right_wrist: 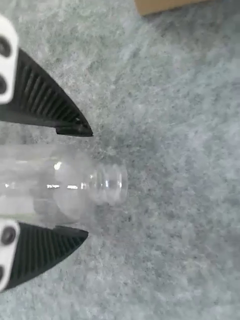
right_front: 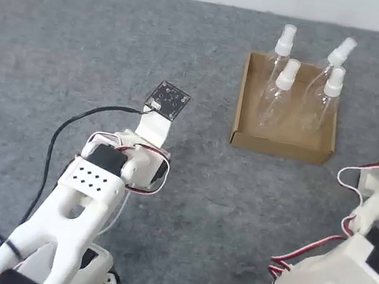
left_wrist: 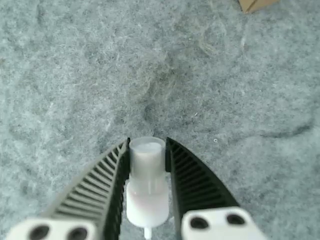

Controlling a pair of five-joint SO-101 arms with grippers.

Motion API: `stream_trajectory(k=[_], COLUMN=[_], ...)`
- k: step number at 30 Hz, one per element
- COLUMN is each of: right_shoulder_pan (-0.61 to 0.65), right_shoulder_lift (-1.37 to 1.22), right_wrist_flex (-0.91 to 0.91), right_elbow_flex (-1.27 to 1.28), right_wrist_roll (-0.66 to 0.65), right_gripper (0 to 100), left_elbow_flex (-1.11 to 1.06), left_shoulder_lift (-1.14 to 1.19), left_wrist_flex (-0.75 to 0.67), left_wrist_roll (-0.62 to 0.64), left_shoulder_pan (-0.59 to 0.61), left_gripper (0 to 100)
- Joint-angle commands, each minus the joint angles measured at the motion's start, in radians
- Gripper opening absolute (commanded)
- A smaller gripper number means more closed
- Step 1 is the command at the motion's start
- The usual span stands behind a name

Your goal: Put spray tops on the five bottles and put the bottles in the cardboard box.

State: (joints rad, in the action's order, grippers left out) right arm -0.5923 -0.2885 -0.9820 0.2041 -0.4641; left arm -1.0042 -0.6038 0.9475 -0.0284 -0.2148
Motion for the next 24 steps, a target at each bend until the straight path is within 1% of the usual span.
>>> stream_trajectory(k=[1,3,7,9,15,17,20,22,24], right_shoulder_pan=[-0.035,-0.042,-0.039,-0.038,-0.042,-0.041,-0.038,-0.036,-0.033], right_shoulder_lift=[-0.013,-0.024,-0.025,-0.025,-0.028,-0.025,-0.024,-0.024,-0.022], right_wrist_flex=[-0.021,-0.022,-0.070,-0.094,-0.097,-0.097,-0.111,-0.151,-0.222], right_elbow_flex=[-0.092,-0.094,-0.092,-0.094,-0.095,-0.098,-0.146,-0.198,-0.265], right_wrist_roll=[0.014,0.006,-0.117,-0.155,-0.155,-0.153,-0.152,-0.152,-0.152], right_gripper=[21.2,21.0,21.3,21.4,20.8,17.4,7.0,1.4,0.6], left_elbow_flex=[0.008,0.008,0.008,0.008,0.008,0.008,0.008,0.008,0.008], left_shoulder_lift=[-0.043,-0.043,-0.043,-0.043,-0.043,-0.043,-0.043,-0.043,-0.043], left_wrist_flex=[-0.025,-0.025,-0.025,-0.025,-0.025,-0.025,-0.025,-0.025,-0.025], left_wrist_roll=[0.012,0.012,0.012,0.012,0.012,0.012,0.012,0.012,0.012], left_shoulder_pan=[-0.002,-0.003,-0.003,-0.003,0.000,0.000,0.000,0.000,0.000], left_gripper=[3,3,3,3,3,3,3,3,3])
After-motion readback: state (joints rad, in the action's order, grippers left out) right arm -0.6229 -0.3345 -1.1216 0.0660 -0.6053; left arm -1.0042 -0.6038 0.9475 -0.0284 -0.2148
